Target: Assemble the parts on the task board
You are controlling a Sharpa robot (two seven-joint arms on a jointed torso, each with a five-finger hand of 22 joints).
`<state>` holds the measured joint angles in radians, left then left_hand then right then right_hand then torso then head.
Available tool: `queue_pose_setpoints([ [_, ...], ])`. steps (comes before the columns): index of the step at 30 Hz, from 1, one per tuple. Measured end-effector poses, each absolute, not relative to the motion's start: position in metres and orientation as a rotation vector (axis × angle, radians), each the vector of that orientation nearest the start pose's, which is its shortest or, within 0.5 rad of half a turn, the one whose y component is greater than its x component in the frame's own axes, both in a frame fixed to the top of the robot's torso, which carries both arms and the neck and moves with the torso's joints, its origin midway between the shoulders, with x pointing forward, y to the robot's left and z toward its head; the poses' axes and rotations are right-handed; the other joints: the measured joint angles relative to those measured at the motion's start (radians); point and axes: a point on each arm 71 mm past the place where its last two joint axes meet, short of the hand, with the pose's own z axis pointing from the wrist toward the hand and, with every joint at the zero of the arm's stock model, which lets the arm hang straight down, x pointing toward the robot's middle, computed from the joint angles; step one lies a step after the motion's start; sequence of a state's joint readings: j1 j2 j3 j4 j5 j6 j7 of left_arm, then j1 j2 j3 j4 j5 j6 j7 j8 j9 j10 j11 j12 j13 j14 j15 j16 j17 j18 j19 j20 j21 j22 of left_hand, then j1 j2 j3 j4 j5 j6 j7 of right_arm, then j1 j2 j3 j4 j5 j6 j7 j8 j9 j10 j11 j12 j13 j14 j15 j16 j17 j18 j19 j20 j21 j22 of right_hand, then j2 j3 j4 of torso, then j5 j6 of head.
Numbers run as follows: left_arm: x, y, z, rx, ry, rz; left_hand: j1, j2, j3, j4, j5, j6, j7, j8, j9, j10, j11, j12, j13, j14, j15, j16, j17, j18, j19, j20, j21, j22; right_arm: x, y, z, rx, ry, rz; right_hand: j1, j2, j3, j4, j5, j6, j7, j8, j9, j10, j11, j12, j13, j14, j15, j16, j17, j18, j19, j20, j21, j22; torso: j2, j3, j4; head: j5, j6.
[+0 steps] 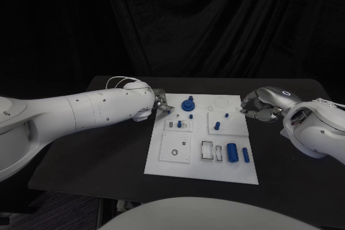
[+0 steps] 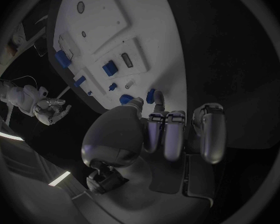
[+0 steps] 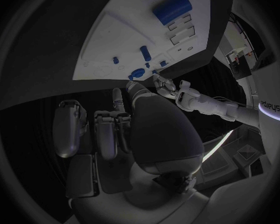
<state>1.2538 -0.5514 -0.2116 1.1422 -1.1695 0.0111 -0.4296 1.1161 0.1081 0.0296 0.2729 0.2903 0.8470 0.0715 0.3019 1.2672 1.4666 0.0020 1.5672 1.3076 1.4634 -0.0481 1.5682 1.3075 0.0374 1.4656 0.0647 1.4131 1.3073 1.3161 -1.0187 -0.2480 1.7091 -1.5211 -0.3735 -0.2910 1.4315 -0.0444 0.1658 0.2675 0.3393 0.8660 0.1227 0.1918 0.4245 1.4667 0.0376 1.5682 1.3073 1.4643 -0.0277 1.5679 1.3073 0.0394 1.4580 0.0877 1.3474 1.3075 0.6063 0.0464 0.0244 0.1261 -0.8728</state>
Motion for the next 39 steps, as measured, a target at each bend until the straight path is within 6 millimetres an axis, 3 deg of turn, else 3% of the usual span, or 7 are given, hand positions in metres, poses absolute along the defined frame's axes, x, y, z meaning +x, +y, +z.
queue_pose_setpoints([
  [8,0.5334,0.1864,-0.2634,-0.089,2.206,-0.244,0.008,0.008,0.003,-0.003,0.01,0.0,0.0,-0.007,-0.005,0.0,0.0,0.0,0.0,0.0,0.0,0.0,0.0,0.0,0.0,0.0,-0.004,0.0,0.4422,-0.2434,-0.1924,-0.145,1.728,0.431,0.0,0.0,0.0,0.0,0.002,0.0,0.0,0.0,0.0,0.0,0.0,0.0,0.0,0.0,0.0,0.0,0.0,0.0,0.0,0.0,0.0,0.0,0.0,0.0,0.0,-0.001,0.0],
  [15,0.5333,0.1851,-0.2637,-0.087,2.206,-0.247,0.012,0.004,0.006,0.0,0.014,-0.002,0.002,-0.029,-0.018,0.0,0.0,0.0,0.0,0.002,0.002,0.0,0.0,0.0,0.0,0.0,-0.004,0.001,0.442,-0.2434,-0.1927,-0.147,1.732,0.43,0.004,0.004,0.0,0.0,0.005,0.0,0.0,0.0,0.0,0.0,0.0,0.0,0.0,0.0,0.0,0.0,0.0,0.0,0.0,0.0,0.0,0.0,0.0,0.0,0.0001,-0.002,0.0],
  [30,0.5333,0.1843,-0.265,-0.085,2.206,-0.251,0.014,0.003,0.011,0.0,0.016,-0.004,0.004,-0.04,-0.03,-0.003,0.003,0.0,0.0,0.004,0.004,0.0,0.0,0.0,0.0,0.0,-0.009,0.001,0.4419,-0.2429,-0.1932,-0.15,1.739,0.428,0.004,0.004,0.0,0.0,0.005,0.0,0.0,0.0,0.0,0.0,0.0,0.0,0.0,0.0,0.0,0.0,0.0,0.0,0.0,0.0,-0.001,0.0,0.0,0.0,0.0,-0.002,0.0],
  [37,0.5336,0.1841,-0.2654,-0.084,2.206,-0.253,0.047,-0.007,0.043,-0.015,0.12,0.0,0.007,-0.067,-0.054,-0.004,0.004,0.0,0.0,0.004,0.004,0.0,0.0,0.0,0.0,0.0,-0.009,0.001,0.442,-0.2428,-0.1935,-0.152,1.742,0.427,0.004,0.004,0.0,0.0,0.005,0.0,0.0,0.0,-0.001,0.0,0.0,0.0,0.0,0.0,0.0,0.0,0.0,0.0,-0.002,-0.002,-0.008,0.0,0.0,0.0,0.0,-0.001,0.0],
  [39,0.5337,0.1844,-0.2656,-0.084,2.206,-0.253,0.056,-0.007,0.058,-0.021,0.136,0.002,0.005,-0.068,-0.058,-0.004,0.004,0.0,0.0,0.004,0.004,0.0,0.0,0.0,0.0,0.0,-0.009,0.001,0.442,-0.2428,-0.1936,-0.152,1.743,0.426,0.004,0.004,0.002,-0.002,0.009,0.0,0.0,0.0,-0.001,0.0,0.0,0.0,0.0,0.0,0.0,0.0,0.0,0.0,-0.004,-0.004,-0.008,0.0,0.0,0.0,-0.0001,0.0,0.0],
])
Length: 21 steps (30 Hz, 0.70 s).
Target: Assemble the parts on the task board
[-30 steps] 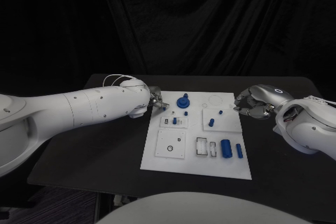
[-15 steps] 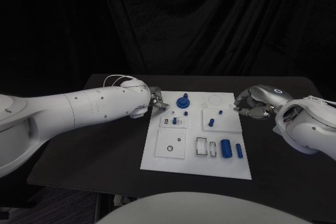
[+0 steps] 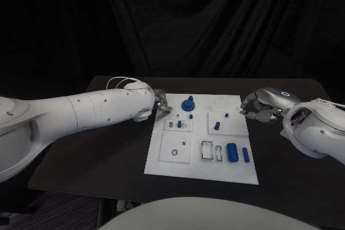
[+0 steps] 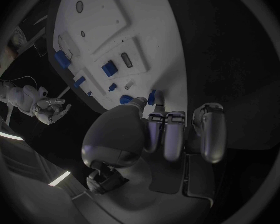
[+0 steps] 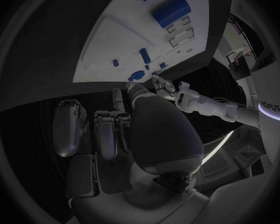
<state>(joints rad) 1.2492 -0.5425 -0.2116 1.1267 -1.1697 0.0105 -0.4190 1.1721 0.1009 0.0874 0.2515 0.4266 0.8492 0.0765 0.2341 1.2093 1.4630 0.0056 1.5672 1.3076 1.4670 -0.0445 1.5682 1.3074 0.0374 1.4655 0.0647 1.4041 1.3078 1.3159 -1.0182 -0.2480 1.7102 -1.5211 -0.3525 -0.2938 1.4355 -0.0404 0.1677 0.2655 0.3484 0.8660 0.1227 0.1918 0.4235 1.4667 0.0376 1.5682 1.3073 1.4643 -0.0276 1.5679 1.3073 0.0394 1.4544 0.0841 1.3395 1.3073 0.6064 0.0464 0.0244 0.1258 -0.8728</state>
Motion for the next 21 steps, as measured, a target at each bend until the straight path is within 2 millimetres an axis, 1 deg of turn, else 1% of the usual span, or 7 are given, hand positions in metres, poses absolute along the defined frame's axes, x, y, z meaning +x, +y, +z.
queue_pose_setpoints([
  [2,0.5338,0.1845,-0.2657,-0.084,2.206,-0.255,0.017,-0.005,0.028,-0.011,0.011,0.001,-0.002,-0.008,-0.003,0.0,0.0,0.0,0.0,0.0,0.0,0.0,0.0,0.0,0.0,0.0,0.0,0.0,0.442,-0.2428,-0.1937,-0.153,1.744,0.426,0.0,0.0,0.001,-0.001,0.0,0.0,0.0,0.0,0.0,0.0,0.0,0.0,0.0,0.0,0.0,0.0,0.0,0.0,0.0,0.0,0.0,0.0,0.0,-0.0001,-0.0001,0.0,0.0],
  [5,0.5336,0.1844,-0.2662,-0.083,2.206,-0.258,0.025,-0.013,0.063,-0.024,0.031,0.001,-0.001,-0.009,-0.004,0.0,0.0,0.0,0.0,0.0,0.0,0.0,0.0,0.0,0.0,0.0,0.0,0.0,0.442,-0.2428,-0.1938,-0.153,1.746,0.425,0.0,0.0,0.001,-0.001,0.005,0.0,0.0,0.0,-0.001,0.0,0.0,0.0,0.0,0.0,0.0,0.0,0.0,0.0,0.0,0.0,0.0,0.0,0.0,-0.0003,-0.0002,0.001,0.0],
  [11,0.533,0.1837,-0.2673,-0.079,2.206,-0.268,0.037,-0.025,0.12,-0.038,0.037,0.013,-0.006,-0.009,-0.004,0.0,0.0,0.0,0.0,0.0,0.0,0.0,0.0,0.0,0.0,0.0,0.0,0.0,0.4418,-0.2426,-0.1946,-0.153,1.748,0.425,0.0,0.0,0.001,-0.001,0.007,0.0,0.0,0.0,-0.001,0.0,0.0,0.0,0.0,0.0,0.0,0.0,0.0,0.0,0.0,0.0,-0.005,0.0,0.0,-0.0006,-0.0003,0.0,0.0],
  [13,0.5328,0.1833,-0.2675,-0.077,2.205,-0.274,0.033,-0.03,0.138,-0.042,0.037,0.018,-0.003,-0.009,-0.002,0.0,0.0,0.0,0.0,0.0,0.0,0.0,0.0,0.0,0.0,0.0,0.0,0.0,0.4417,-0.2426,-0.1951,-0.153,1.75,0.425,0.0,0.0,0.001,-0.001,0.007,0.0,0.0,0.0,-0.001,0.0,0.0,0.0,0.0,0.0,0.0,0.0,0.0,0.0,0.0,0.0,-0.005,0.001,0.0,-0.0005,-0.0003,0.0,0.0],
  [15,0.5324,0.1833,-0.2676,-0.076,2.204,-0.279,0.029,-0.034,0.154,-0.046,0.037,0.021,-0.007,-0.009,0.0,0.0,0.0,0.0,0.0,0.0,0.0,0.0,0.0,0.0,0.0,0.0,0.0,0.0,0.4416,-0.2427,-0.1953,-0.153,1.751,0.424,0.0,0.0,0.001,-0.001,0.007,0.0,0.0,0.0,-0.001,0.0,0.0,0.0,0.0,0.0,0.0,0.0,0.0,0.0,0.0,0.0,-0.005,0.001,0.0,-0.0005,-0.0003,0.0,0.0],
  [16,0.5322,0.1835,-0.2677,-0.076,2.202,-0.282,0.03,-0.041,0.164,-0.048,0.037,0.024,-0.005,-0.009,0.002,0.0,0.0,0.0,0.0,0.0,0.0,0.0,0.0,0.0,0.0,0.0,0.0,0.0,0.4416,-0.2427,-0.1954,-0.153,1.751,0.424,0.0,0.0,0.001,-0.001,0.007,0.0,0.0,0.0,-0.001,0.0,0.0,0.0,0.0,0.0,0.0,0.0,0.0,0.0,0.0,0.0,-0.005,0.001,0.0,-0.0005,-0.0003,0.0,0.0],
  [21,0.5298,0.1891,-0.267,-0.081,2.19,-0.297,0.015,-0.058,0.204,-0.059,0.037,0.039,-0.011,-0.002,0.01,0.0,0.0,0.0,0.0,0.0,0.0,0.0,0.0,0.0,0.0,0.0,0.0,0.0,0.4416,-0.2437,-0.1957,-0.149,1.753,0.423,0.0,0.0,0.001,-0.001,0.007,0.0,0.0,0.0,-0.002,0.0,0.0,0.0,0.0,0.0,0.0,0.0,0.0,0.0,0.0,0.0,-0.005,0.001,0.0,-0.0002,-0.0003,-0.003,0.0],
])
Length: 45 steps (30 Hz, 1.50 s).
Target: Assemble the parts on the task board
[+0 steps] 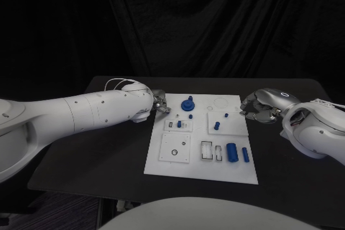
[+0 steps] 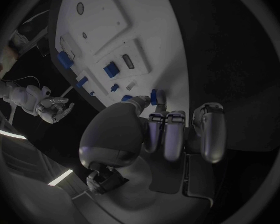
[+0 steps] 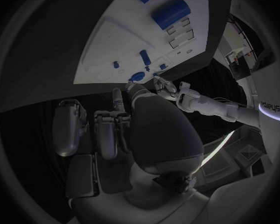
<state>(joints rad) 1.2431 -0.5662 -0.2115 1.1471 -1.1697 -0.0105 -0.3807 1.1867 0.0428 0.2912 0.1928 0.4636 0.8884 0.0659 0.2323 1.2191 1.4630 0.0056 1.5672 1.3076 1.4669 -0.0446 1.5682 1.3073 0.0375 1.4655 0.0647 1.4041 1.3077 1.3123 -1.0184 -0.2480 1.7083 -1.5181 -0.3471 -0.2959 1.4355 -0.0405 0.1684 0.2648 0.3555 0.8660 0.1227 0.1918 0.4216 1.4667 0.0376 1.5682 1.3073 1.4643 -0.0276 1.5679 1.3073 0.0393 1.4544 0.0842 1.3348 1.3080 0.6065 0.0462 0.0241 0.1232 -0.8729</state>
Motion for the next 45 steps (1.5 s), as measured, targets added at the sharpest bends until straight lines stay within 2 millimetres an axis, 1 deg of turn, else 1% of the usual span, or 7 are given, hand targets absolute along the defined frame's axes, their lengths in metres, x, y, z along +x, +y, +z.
queue_pose_setpoints([
  [9,0.514,0.203,-0.264,-0.152,2.187,-0.373,-0.011,-0.027,0.052,-0.017,-0.002,0.02,-0.006,0.014,0.014,0.004,-0.004,0.0,0.0,0.0,0.0,0.0,0.0,0.0,0.0,0.0,-0.003,0.0,0.442,-0.247,-0.196,-0.136,1.759,0.417,0.0,0.0,0.003,-0.003,0.004,0.0,0.0,0.0,0.0,0.0,0.0,0.0,0.0,0.0,0.0,0.0,0.0,0.0,-0.004,0.004,-0.005,0.0,0.0,0.0001,0.0003,-0.003,0.0],
  [13,0.502,0.213,-0.262,-0.217,2.189,-0.417,-0.02,-0.036,0.057,-0.015,-0.015,0.032,-0.007,0.025,0.022,0.004,-0.004,0.0,0.0,0.0,0.0,0.0,0.0,0.0,0.0,0.0,-0.003,0.0,0.442,-0.249,-0.196,-0.13,1.761,0.413,0.0,0.0,0.006,0.0,0.004,0.0,0.0,0.0,0.0,0.0,0.0,0.0,0.0,0.0,0.0,0.0,0.0,0.0,-0.004,0.004,-0.005,0.0,-0.001,0.0001,0.0006,-0.004,0.0],
  [17,0.49,0.216,-0.258,-0.26,2.179,-0.465,-0.03,-0.046,0.06,-0.012,-0.035,0.037,-0.012,0.027,0.026,0.0,-0.007,0.0,0.0,0.0,0.0,0.0,0.001,0.0,0.0,0.0,-0.003,0.0,0.442,-0.25,-0.197,-0.125,1.763,0.408,0.0,0.0,0.006,0.0,0.004,0.0,0.0,0.0,0.0,0.0,0.0,0.0,0.0,0.0,0.0,0.0,0.0,0.0,-0.004,0.004,-0.005,0.0,-0.001,0.0001,0.0007,-0.003,0.0],
  [21,0.482,0.216,-0.255,-0.288,2.161,-0.501,-0.03,-0.046,0.063,-0.009,-0.054,0.037,-0.012,0.027,0.027,0.004,-0.011,0.0,0.0,0.0,0.0,0.0,0.001,0.0,0.0,0.0,-0.003,0.0,0.442,-0.251,-0.197,-0.123,1.765,0.406,0.0,0.0,0.006,0.0,0.004,0.0,0.0,0.0,-0.001,0.0,0.0,0.0,0.0,0.0,0.0,0.0,0.0,0.0,-0.004,0.004,-0.005,0.0,-0.001,0.0002,0.0009,0.001,0.0],
  [26,0.478,0.212,-0.252,-0.306,2.136,-0.532,-0.043,-0.052,0.066,-0.004,-0.055,0.041,-0.009,0.031,0.028,0.004,-0.011,0.0,0.0,0.0,0.0,0.0,0.001,0.0,0.0,0.0,-0.003,0.0,0.442,-0.251,-0.197,-0.122,1.766,0.406,0.0,0.0,0.006,0.0,0.004,0.0,0.0,0.0,-0.001,0.0,0.0,0.0,0.0,0.0,0.0,0.0,0.0,0.0,-0.004,0.004,-0.005,0.0,-0.001,0.0005,0.0012,0.005,0.0],
  [30,0.475,0.208,-0.252,-0.3,2.114,-0.545,-0.065,-0.051,0.05,0.02,-0.06,0.043,-0.011,0.033,0.032,0.004,-0.01,0.0,0.0,0.0,0.0,0.0,0.001,0.0,0.0,0.0,-0.003,0.0,0.442,-0.251,-0.197,-0.121,1.767,0.405,0.0,0.0,0.006,0.0,0.004,0.0,0.0,0.0,-0.001,0.0,0.0,0.0,0.0,0.0,0.0,0.0,0.0,0.0,-0.004,0.004,-0.005,0.0,-0.001,0.0004,0.0019,0.004,0.0],
  [45,0.466,0.205,-0.272,-0.278,2.068,-0.537,-0.065,-0.051,0.047,0.023,-0.052,0.043,-0.011,0.033,0.031,0.004,-0.011,0.0,0.0,0.0,0.0,0.0,0.0,0.0,0.0,0.0,-0.003,0.0,0.441,-0.252,-0.197,-0.113,1.771,0.405,0.003,0.003,0.006,0.0,0.008,0.0,0.0,0.0,-0.002,0.0,0.0,0.0,0.0,0.0,0.0,0.0,0.0,0.0,-0.004,0.004,-0.005,0.0,-0.001,-0.0005,0.0006,0.005,0.0],
])
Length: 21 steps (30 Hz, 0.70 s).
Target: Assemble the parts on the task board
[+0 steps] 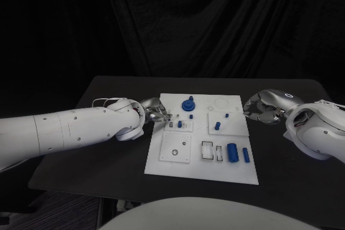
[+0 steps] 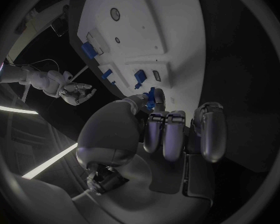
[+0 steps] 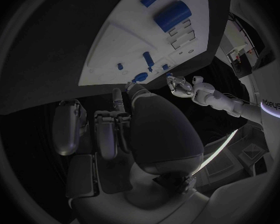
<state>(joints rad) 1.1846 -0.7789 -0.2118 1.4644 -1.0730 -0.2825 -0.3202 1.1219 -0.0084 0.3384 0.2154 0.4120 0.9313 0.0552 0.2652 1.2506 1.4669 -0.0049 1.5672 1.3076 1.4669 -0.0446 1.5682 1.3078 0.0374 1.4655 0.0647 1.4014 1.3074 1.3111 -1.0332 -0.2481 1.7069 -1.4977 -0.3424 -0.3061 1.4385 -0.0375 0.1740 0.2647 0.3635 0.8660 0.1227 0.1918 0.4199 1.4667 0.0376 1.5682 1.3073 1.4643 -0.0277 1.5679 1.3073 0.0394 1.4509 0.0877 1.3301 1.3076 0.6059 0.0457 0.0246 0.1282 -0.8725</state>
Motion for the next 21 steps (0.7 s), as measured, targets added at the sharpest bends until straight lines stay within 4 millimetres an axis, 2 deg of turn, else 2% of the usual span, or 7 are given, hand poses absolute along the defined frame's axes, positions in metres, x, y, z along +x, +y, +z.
queue_pose_setpoints([
  [21,0.459,0.203,-0.287,-0.236,2.051,-0.535,-0.012,0.006,-0.008,0.014,0.004,0.0,0.0,0.0,0.003,0.0,0.0,0.0,0.0,-0.004,-0.004,0.0,0.0,0.0,0.0,0.0,0.009,0.0,0.441,-0.253,-0.198,-0.098,1.779,0.408,0.001,0.001,0.0,0.0,0.0,0.0,0.0,0.0,-0.001,0.0,0.0,0.0,0.0,0.0,0.0,0.0,0.0,0.0,0.0,0.0,0.0,0.0,0.001,0.0,0.0001,0.003,0.0],
])
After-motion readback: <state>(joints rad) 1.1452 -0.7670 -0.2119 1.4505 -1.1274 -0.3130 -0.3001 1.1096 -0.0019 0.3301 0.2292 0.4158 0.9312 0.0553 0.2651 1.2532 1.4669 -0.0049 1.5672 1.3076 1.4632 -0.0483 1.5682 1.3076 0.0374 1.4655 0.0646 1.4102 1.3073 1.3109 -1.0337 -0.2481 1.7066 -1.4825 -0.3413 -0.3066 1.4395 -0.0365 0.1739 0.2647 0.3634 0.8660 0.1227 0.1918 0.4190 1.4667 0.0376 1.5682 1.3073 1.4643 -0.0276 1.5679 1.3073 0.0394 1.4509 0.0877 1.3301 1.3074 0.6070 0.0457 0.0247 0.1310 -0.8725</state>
